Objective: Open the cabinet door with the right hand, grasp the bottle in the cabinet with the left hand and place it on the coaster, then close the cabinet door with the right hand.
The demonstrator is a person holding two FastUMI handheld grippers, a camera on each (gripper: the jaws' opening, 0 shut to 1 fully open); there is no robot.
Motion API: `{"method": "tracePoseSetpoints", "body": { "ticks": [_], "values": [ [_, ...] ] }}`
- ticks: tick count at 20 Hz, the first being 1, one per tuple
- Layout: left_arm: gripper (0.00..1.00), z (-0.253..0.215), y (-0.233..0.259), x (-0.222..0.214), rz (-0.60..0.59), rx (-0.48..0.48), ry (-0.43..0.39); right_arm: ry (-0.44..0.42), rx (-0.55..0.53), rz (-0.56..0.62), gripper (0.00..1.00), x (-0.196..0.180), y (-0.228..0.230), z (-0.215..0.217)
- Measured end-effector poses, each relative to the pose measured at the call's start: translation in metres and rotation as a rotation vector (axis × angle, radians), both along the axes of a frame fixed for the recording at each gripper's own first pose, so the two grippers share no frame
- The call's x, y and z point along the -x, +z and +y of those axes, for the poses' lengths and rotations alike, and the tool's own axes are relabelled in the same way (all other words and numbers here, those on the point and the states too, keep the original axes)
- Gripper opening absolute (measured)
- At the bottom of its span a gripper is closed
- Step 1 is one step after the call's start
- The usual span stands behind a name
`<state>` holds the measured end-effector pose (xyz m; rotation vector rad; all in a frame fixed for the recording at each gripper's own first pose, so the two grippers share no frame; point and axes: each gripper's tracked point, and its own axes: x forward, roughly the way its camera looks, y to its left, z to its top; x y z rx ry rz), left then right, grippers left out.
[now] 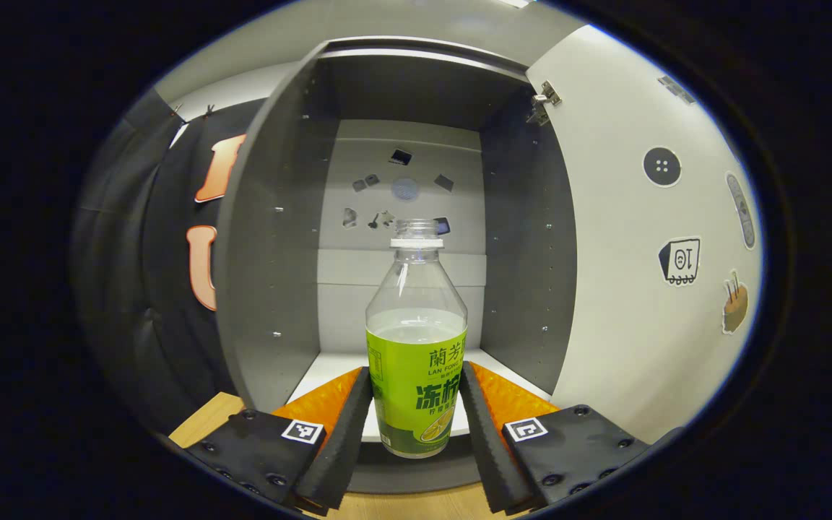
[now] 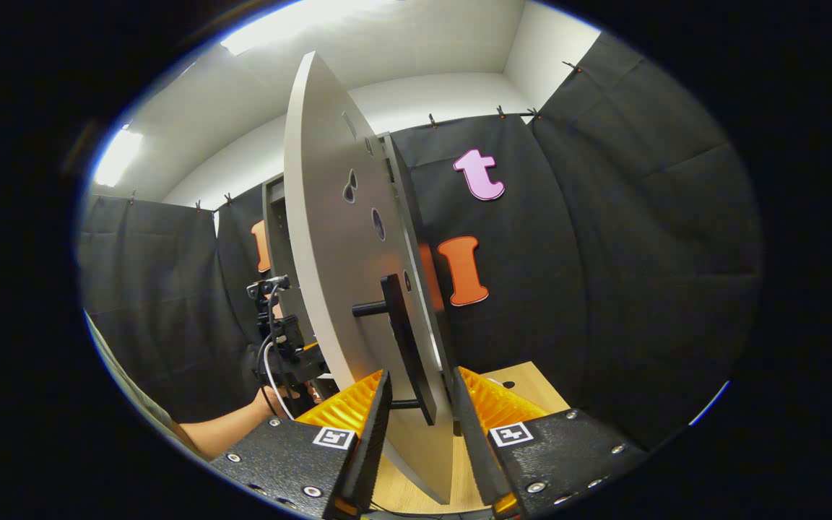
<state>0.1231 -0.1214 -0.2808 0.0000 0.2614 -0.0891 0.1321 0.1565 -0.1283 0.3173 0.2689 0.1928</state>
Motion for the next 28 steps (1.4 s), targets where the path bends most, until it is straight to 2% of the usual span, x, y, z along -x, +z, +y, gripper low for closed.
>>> {"method": "tracePoseSetpoints", "body": {
  "ticks": [1,2,3,4,5,6,8,11,12,17,21,22,28],
  "values": [
    [0.75,0.009,0.001,0.012,-0.001,-0.004,0.021,0.006,-0.011,0.004,0.54,0.001,-0.003,-0.003],
    [0.79,0.017,0.004,0.024,0.001,-0.012,0.035,0.011,-0.025,0.009,0.54,-0.001,-0.006,-0.005],
    [0.79,0.027,0.005,0.034,0.003,-0.023,0.052,0.019,-0.036,0.013,0.54,-0.002,-0.008,-0.006],
    [0.75,0.036,0.007,0.044,0.001,-0.032,0.071,0.025,-0.038,0.014,0.54,-0.004,-0.009,-0.008],
    [0.75,0.044,0.008,0.054,-0.008,-0.037,0.089,0.034,-0.033,0.010,0.54,-0.005,-0.010,-0.010],
    [0.79,0.051,0.010,0.063,-0.013,-0.039,0.105,0.051,-0.032,0.004,0.54,-0.006,-0.009,-0.009],
    [0.75,0.066,0.007,0.081,-0.014,-0.049,0.139,0.077,-0.034,-0.004,0.54,-0.007,-0.009,-0.009],
    [0.77,0.084,0.001,0.108,0.000,-0.082,0.175,0.107,-0.040,-0.013,0.54,-0.007,-0.008,-0.007],
    [0.75,0.090,0.002,0.115,-0.002,-0.087,0.188,0.114,-0.046,-0.023,0.54,-0.005,-0.007,-0.005],
    [0.77,0.113,-0.007,0.152,-0.009,-0.115,0.265,0.131,-0.023,-0.095,0.54,0.001,0.000,-0.004],
    [0.79,0.121,-0.026,0.178,0.000,-0.188,0.285,0.100,-0.003,-0.141,0.53,0.004,0.006,-0.018],
    [0.75,0.119,-0.034,0.183,0.006,-0.191,0.284,0.078,0.007,-0.150,0.54,0.003,0.006,-0.026],
    [0.77,0.125,-0.091,0.219,0.042,-0.160,0.343,-0.018,0.033,-0.117,0.54,-0.011,-0.009,-0.051]
  ]
}}
